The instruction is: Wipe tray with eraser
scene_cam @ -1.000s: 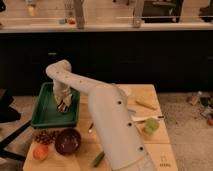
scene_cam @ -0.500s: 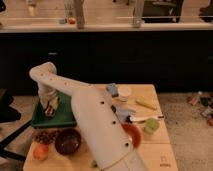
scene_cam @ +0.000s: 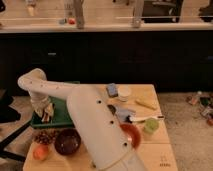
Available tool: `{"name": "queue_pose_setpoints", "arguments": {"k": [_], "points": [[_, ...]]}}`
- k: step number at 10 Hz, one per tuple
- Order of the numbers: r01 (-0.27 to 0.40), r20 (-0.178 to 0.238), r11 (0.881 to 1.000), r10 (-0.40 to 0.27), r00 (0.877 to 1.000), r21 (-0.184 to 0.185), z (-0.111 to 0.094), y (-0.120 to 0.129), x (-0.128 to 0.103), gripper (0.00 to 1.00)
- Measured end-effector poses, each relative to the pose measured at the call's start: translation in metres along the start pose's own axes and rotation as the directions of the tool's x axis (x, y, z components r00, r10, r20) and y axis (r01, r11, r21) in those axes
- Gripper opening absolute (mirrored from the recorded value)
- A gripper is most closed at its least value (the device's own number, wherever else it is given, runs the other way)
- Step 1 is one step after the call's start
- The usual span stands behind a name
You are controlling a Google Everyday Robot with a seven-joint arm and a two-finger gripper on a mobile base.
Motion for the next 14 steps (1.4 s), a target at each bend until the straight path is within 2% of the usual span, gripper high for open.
{"name": "queue_pose_setpoints", "arguments": {"k": [1,2,4,5,7,8,10,11,12,13,14], "points": [[-0.025,0.0,1.0,0.025,1.0,0.014,0.0,0.014,-0.004,0.0],[-0.072,-0.002,0.997,0.072,0.997,0.034,-0.002,0.04,-0.008,0.0],[-0.151,-0.009,0.987,0.152,0.988,0.056,-0.006,0.075,-0.011,0.0],[-0.2,-0.02,0.977,0.202,0.979,0.071,-0.01,0.092,-0.007,0.0],[-0.246,-0.038,0.965,0.25,0.967,0.092,-0.019,0.104,0.01,0.0],[-0.262,-0.046,0.96,0.267,0.962,0.102,-0.024,0.104,0.028,0.0],[-0.27,-0.043,0.956,0.276,0.96,0.112,-0.024,0.095,0.045,0.0],[-0.272,-0.033,0.957,0.277,0.96,0.105,-0.02,0.091,0.051,0.0],[-0.262,-0.028,0.959,0.267,0.963,0.103,-0.017,0.08,0.055,0.0],[-0.249,-0.029,0.964,0.252,0.967,0.088,-0.017,0.071,0.055,0.0],[-0.22,-0.039,0.973,0.223,0.974,0.069,-0.017,0.051,0.054,0.0]]}}
